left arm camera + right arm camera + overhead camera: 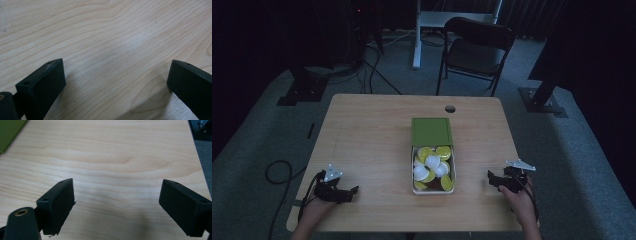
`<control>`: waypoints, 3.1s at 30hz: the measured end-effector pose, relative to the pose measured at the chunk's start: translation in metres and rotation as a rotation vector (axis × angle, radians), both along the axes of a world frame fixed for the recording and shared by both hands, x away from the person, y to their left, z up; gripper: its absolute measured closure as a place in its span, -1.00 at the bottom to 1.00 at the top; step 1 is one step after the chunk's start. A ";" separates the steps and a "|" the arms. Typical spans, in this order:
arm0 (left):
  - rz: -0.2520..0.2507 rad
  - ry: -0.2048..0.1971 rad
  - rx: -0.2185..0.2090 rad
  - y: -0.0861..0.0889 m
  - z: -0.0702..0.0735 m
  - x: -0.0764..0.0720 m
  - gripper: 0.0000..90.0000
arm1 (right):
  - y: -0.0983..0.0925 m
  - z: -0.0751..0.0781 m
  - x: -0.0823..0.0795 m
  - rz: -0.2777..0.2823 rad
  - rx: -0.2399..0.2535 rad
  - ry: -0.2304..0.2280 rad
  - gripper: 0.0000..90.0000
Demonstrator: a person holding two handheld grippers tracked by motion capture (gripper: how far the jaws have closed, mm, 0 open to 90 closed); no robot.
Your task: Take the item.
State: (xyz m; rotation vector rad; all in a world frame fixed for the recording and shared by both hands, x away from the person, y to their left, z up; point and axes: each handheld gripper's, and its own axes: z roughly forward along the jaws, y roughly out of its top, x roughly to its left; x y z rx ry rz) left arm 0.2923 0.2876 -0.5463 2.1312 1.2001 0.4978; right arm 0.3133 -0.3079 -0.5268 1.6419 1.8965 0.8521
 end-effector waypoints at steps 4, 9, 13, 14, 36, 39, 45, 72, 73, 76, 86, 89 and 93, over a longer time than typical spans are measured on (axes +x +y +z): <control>0.000 0.000 0.000 0.000 0.000 0.000 -0.96 | 0.006 0.011 0.000 0.020 -0.001 -0.016 -0.71; 0.001 0.000 -0.001 0.000 0.000 0.000 -0.96 | 0.010 0.022 0.000 0.036 0.020 -0.036 -0.71; 0.001 0.000 -0.001 0.000 0.000 0.000 -0.96 | 0.013 0.029 -0.001 0.050 0.027 -0.047 -0.70; 0.001 0.001 -0.002 0.000 0.000 0.000 -0.96 | 0.015 0.032 -0.002 0.054 0.030 -0.049 -0.70; 0.001 0.000 -0.001 0.000 0.000 0.000 -0.96 | 0.057 0.092 -0.018 0.227 0.035 -0.181 -0.61; 0.001 0.001 -0.001 0.000 0.000 0.000 -0.96 | 0.065 0.099 -0.020 0.269 0.044 -0.201 -0.61; 0.001 0.000 -0.001 0.000 0.000 0.000 -0.96 | 0.082 0.109 -0.025 0.351 0.044 -0.225 -0.59; 0.001 0.001 -0.001 0.000 0.000 0.000 -0.96 | 0.155 0.106 -0.022 0.523 0.078 -0.194 -0.34; 0.001 0.000 -0.001 0.000 0.000 0.000 -0.96 | 0.157 0.106 -0.021 0.518 0.089 -0.189 -0.33; 0.002 0.000 -0.001 0.000 0.000 0.000 -0.96 | 0.162 0.102 -0.020 0.506 0.094 -0.176 -0.32; 0.003 0.000 -0.002 0.000 0.000 0.000 -0.96 | 0.183 0.089 -0.016 0.409 0.098 -0.168 -0.32; 0.003 -0.001 -0.002 0.000 0.000 0.000 -0.96 | 0.187 0.086 -0.015 0.376 0.099 -0.169 -0.32; 0.002 0.000 -0.001 0.000 0.000 0.000 -0.96 | 0.190 0.082 -0.014 0.338 0.125 -0.147 -0.28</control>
